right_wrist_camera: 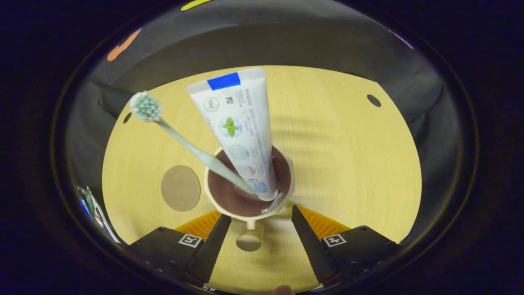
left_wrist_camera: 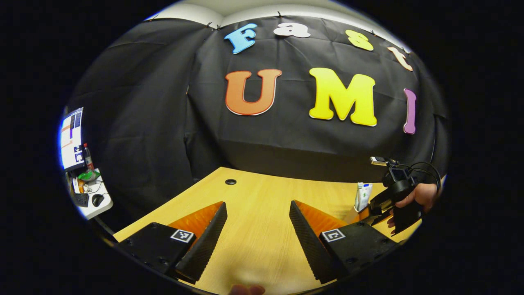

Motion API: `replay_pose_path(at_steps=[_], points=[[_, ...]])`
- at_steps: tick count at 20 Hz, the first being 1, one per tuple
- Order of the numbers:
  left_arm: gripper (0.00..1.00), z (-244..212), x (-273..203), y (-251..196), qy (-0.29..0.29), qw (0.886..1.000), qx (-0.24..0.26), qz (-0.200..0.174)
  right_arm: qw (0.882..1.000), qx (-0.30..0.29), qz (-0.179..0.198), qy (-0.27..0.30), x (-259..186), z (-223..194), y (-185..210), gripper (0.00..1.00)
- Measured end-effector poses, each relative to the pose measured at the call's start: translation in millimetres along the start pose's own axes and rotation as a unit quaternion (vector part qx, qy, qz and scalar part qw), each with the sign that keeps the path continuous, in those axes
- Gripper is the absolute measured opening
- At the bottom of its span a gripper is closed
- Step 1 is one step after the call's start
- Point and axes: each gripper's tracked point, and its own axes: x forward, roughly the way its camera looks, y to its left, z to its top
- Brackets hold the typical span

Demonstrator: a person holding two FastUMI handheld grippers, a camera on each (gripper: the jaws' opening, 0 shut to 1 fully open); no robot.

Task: Put the toothbrush and toothpaste on the desktop into the cup, then pick up the cup and place it on the coaster on the desktop.

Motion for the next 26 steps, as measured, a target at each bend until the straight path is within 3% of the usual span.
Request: replay_pose_path(at_steps=[1,3,4,5,6,16,26], points=[[0.98,-1,-1,6,0.004,1.000,-0.003,0.009,1.000,0.004,0.007,0.012,5,-1,3,0.87],[0.97,-7,-3,15,0.013,1.000,-0.008,0.023,0.999,0.007,0.008,0.033,11,-6,6,0.67],[0.97,-10,-5,19,0.018,0.999,-0.009,0.029,0.999,0.006,-0.002,0.038,13,-6,3,0.51],[0.97,-14,-6,22,0.023,0.999,-0.010,0.034,0.999,0.004,-0.008,0.043,14,-8,2,0.43],[0.97,-15,-6,21,0.027,0.999,-0.011,0.036,0.999,0.004,-0.011,0.044,13,-8,2,0.29],[0.98,-25,-14,16,0.045,0.998,-0.021,0.032,0.998,-0.041,-0.016,0.034,10,-3,5,0.18],[0.97,-32,-36,51,0.051,0.996,-0.036,0.059,0.991,-0.126,0.035,0.008,-12,-9,111,0.18]])
